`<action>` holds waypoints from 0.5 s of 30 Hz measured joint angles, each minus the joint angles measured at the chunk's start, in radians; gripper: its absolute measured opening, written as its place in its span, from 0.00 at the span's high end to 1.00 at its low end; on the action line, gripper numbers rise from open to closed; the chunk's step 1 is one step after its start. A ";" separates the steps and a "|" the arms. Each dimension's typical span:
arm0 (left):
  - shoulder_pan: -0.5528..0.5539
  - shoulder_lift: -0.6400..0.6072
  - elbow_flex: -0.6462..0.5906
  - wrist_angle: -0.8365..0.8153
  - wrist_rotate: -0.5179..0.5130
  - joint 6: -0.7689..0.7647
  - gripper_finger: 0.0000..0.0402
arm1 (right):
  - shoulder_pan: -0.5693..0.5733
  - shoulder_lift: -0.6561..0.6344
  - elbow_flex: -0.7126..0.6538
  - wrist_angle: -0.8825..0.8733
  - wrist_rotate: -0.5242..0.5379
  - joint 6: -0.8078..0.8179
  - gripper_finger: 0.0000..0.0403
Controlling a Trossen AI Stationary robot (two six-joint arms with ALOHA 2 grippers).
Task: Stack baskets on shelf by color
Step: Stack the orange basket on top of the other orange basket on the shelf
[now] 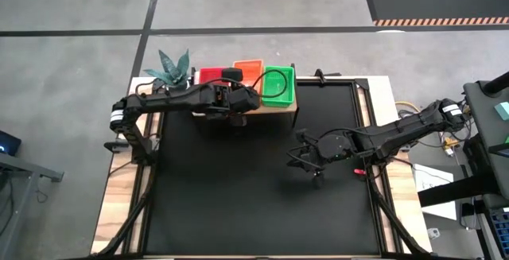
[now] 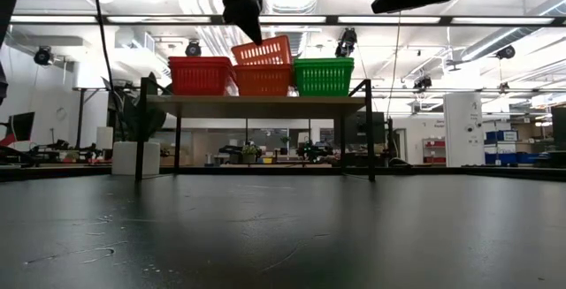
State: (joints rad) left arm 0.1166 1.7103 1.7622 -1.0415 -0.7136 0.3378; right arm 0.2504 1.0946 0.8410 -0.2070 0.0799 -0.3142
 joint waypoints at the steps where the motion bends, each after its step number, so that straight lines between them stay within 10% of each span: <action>1: -0.001 0.000 0.001 0.005 0.000 -0.001 1.00 | 0.000 0.000 0.000 0.000 0.000 -0.001 0.98; 15: -0.002 0.000 0.004 0.007 0.043 -0.048 0.87 | 0.000 0.001 0.000 0.000 0.000 0.000 0.98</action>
State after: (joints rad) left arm 0.1143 1.7103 1.7663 -1.0349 -0.6710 0.2901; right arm 0.2501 1.0954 0.8410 -0.2068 0.0799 -0.3146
